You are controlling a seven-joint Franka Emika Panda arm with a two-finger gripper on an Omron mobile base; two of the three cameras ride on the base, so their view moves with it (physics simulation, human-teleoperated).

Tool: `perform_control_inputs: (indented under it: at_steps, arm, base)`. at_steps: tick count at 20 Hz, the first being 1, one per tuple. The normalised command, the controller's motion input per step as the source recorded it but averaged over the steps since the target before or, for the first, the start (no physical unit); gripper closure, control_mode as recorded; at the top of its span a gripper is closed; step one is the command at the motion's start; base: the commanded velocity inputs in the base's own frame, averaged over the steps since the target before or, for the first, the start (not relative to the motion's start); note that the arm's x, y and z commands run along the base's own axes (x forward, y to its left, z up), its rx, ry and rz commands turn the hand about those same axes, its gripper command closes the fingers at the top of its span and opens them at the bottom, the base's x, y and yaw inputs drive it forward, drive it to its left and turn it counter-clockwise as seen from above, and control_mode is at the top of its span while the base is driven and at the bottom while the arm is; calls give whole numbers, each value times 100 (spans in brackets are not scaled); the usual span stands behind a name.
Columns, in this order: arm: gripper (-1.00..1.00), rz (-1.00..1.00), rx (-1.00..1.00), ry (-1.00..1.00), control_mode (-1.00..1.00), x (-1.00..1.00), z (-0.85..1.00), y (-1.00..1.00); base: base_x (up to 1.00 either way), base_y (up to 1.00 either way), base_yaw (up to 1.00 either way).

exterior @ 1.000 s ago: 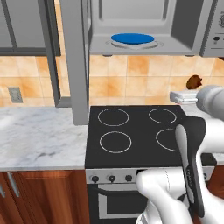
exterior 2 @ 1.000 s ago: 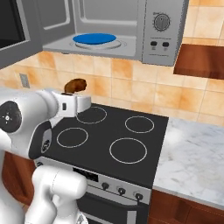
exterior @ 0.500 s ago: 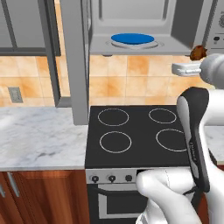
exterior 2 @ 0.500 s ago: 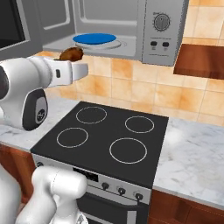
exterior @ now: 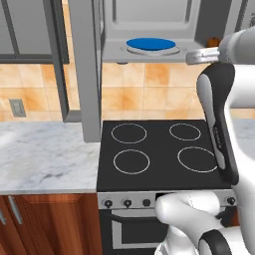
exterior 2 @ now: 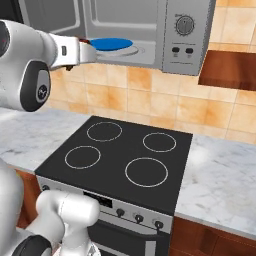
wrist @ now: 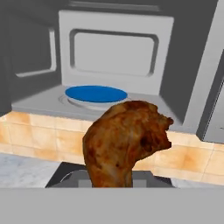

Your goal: Transport the chicken drumstick from the fridge to the microwave and turn on the microwave.

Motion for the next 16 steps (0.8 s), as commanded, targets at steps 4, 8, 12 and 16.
perform_control_inputs:
  at_steps: [4, 8, 12, 16]
  arm:
    - [100, 8, 0, 0, -100, 53, 4, 0]
    - [100, 10, 0, -4, -100, 41, 0, 0]
    - [100, 4, 0, -2, -100, 54, 0, 0]
    - [100, 2, 0, 0, -100, 66, 0, 0]
  base:
    - [0, 0, 0]
    - [0, 0, 0]
    - [0, 0, 0]
    - [0, 0, 0]
